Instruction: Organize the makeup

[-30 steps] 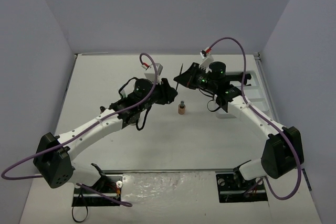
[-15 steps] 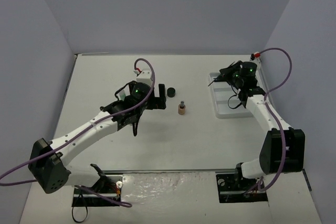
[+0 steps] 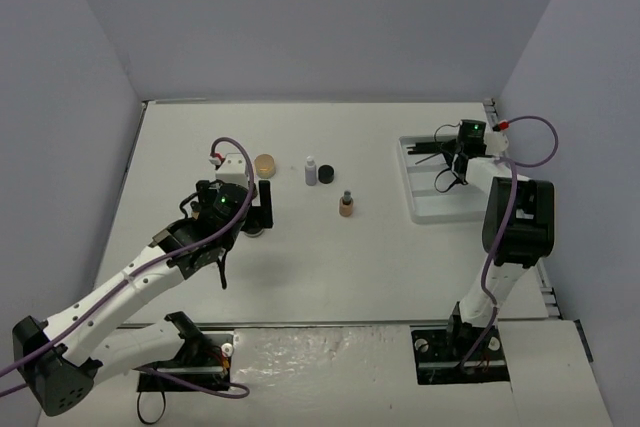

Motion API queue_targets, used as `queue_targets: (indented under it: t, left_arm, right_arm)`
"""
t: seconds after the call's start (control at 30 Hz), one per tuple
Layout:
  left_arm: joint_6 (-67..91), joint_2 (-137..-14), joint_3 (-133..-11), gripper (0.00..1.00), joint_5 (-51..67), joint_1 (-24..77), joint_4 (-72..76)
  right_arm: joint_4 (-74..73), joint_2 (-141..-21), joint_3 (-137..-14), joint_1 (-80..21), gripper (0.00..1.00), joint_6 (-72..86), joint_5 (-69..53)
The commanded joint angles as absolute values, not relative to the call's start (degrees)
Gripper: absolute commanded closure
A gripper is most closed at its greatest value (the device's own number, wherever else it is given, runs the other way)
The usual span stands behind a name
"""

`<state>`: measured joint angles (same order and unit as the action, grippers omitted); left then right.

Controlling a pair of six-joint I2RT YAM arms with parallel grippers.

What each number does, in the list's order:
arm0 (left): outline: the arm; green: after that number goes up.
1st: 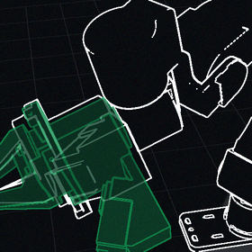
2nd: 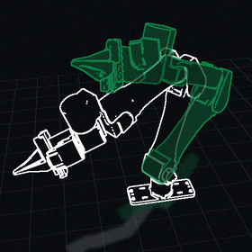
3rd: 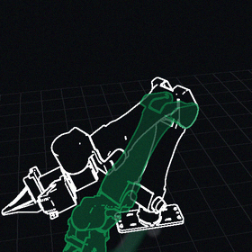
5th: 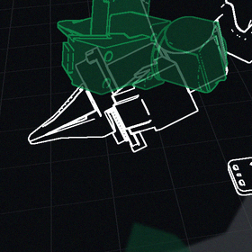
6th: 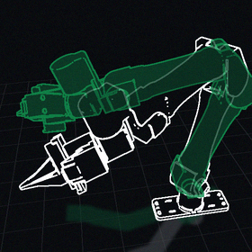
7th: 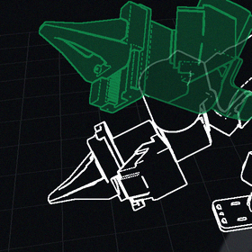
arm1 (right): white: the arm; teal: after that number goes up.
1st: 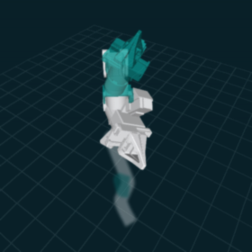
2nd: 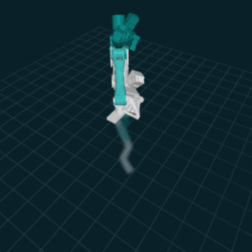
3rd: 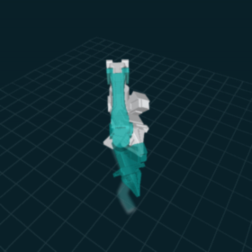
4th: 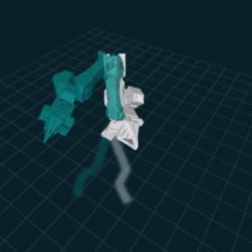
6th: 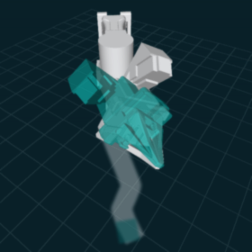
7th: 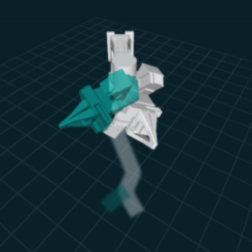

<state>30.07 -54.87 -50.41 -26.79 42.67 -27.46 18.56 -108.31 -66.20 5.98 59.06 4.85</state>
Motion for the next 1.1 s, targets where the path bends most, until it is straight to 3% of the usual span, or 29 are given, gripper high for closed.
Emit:
queue_targets:
  t: [0.0,0.17,0.43,0.57,0.77,0.97,1.07]
  left_arm:
    - [31.99,-51.86,-50.85,0.03,-31.16,42.10,-29.26]
    - [32.61,-51.42,-50.63,0.03,-31.37,41.92,-30.14]
    - [32.90,-51.71,-51.09,0.03,-31.08,41.92,-29.94]
    - [33.13,-51.68,-51.06,0.03,-30.82,41.92,-29.71]
    - [32.55,-52.36,-51.23,0.03,-30.49,41.84,-28.41]
    - [29.56,-54.15,-51.99,0.03,-29.97,41.35,-25.99]
    - [28.47,-55.24,-52.47,0.03,-28.98,40.31,-25.35]
  right_arm:
    - [21.62,-110.25,-73.25,6.50,1.00,63.63,8.09]
    - [19.25,-113.12,-77.07,6.77,0.91,66.63,7.73]
    - [17.20,-113.42,-76.78,7.09,0.63,67.49,7.00]
    - [15.64,-110.83,-75.74,7.47,0.56,64.96,5.09]
    - [12.33,-101.84,-73.90,6.54,0.49,50.89,1.95]
    - [3.28,-95.09,-75.17,-4.58,0.21,26.14,-1.92]
    - [2.20,-91.55,-72.74,-12.18,0.12,16.78,-2.09]
